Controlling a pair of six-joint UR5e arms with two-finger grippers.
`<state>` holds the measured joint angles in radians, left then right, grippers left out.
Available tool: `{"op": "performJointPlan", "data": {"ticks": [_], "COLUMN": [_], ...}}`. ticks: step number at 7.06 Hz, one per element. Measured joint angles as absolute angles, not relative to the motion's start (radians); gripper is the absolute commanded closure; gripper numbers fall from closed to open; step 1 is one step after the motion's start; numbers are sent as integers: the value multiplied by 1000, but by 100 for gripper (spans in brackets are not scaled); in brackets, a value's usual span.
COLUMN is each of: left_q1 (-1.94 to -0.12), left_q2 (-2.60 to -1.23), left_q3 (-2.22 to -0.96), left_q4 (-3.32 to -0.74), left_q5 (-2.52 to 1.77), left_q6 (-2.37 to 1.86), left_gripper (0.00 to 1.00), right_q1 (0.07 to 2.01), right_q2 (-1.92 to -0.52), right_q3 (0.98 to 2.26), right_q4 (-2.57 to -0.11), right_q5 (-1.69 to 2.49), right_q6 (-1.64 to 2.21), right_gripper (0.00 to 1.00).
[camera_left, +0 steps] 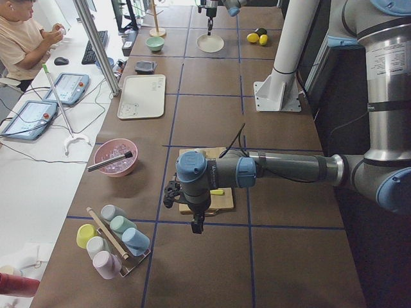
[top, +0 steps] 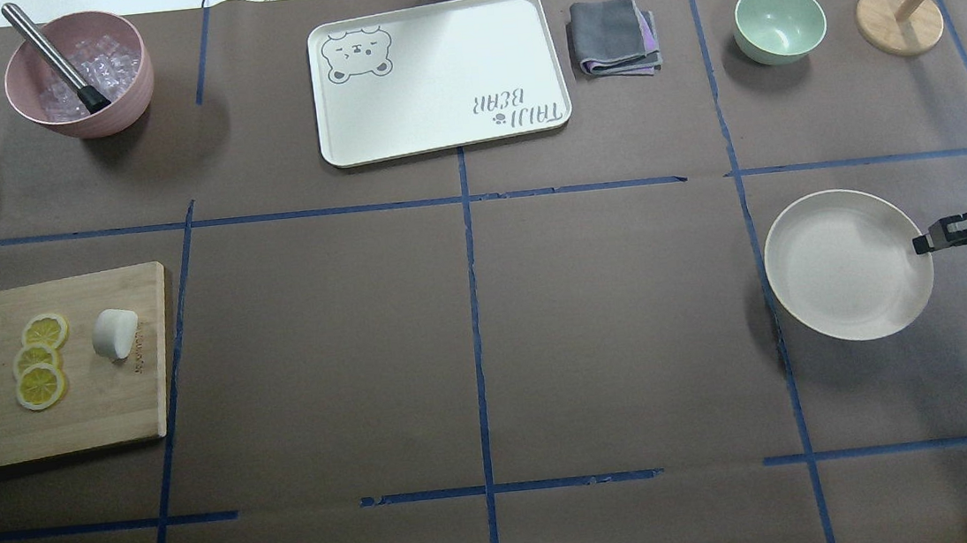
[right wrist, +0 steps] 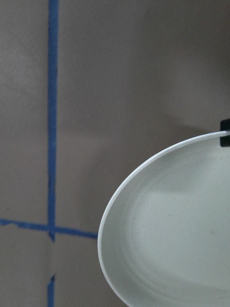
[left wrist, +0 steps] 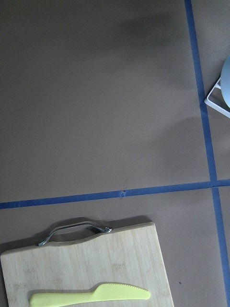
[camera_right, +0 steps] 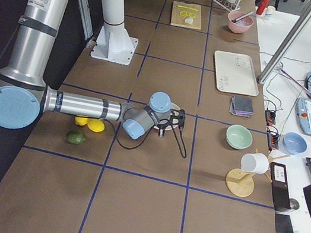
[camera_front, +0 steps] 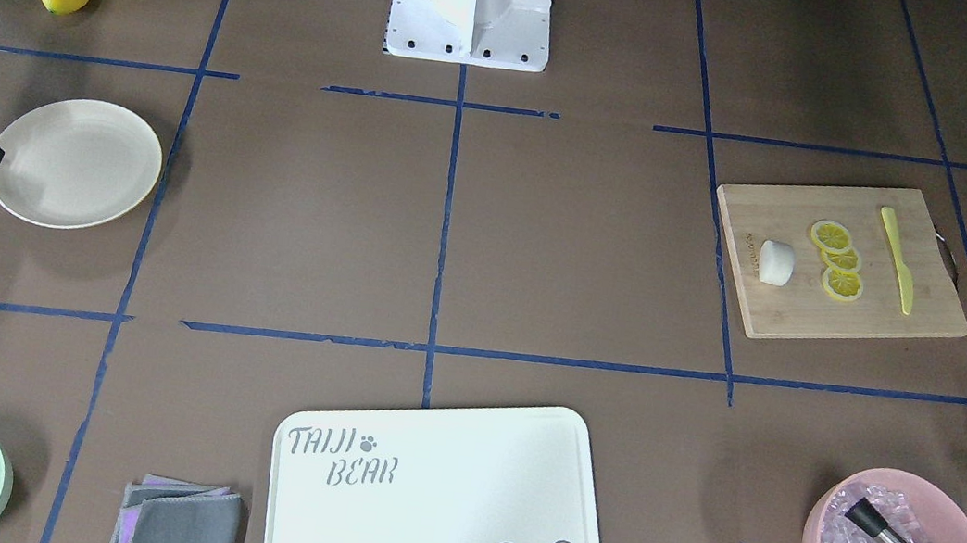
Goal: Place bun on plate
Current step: 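Slide the white plate with the right gripper to the table center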
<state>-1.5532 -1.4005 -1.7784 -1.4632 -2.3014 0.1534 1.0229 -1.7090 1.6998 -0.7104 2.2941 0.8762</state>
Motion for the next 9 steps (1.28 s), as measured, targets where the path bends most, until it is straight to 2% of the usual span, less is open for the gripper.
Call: {"op": "performJointPlan", "data": {"ticks": [2,5,7,8,9], "left_q1": [-1554,-1554,-1553,-1554,-1554], "left_q2": [-1401,-1402,-1403,-1403,-1403], "left_q3": [-1778,-1777,-1776,-1775,-1775], "left_q4": [-1463,-1464,-1464,-1463,-1463], "left_q5": [-2302,-2301,-2301,-2301,-2301], "left_q6": [153,153,153,153,153], "left_gripper": [0,0,0,0,0], "right_q1": [945,741,601,542,496], "right_q2": [-1549,-1234,-1124,-1103,-1095], "right_q3": [1706,1703,1685,1672,1666], "right_q4": [-734,-1028,-1123,-1133,-1135], "right_q5": [2269,2102,1947,1878,1826], "right_q6": [1058,1250,1360,1396,1416], "right_gripper": [100,100,99,96,49]}}
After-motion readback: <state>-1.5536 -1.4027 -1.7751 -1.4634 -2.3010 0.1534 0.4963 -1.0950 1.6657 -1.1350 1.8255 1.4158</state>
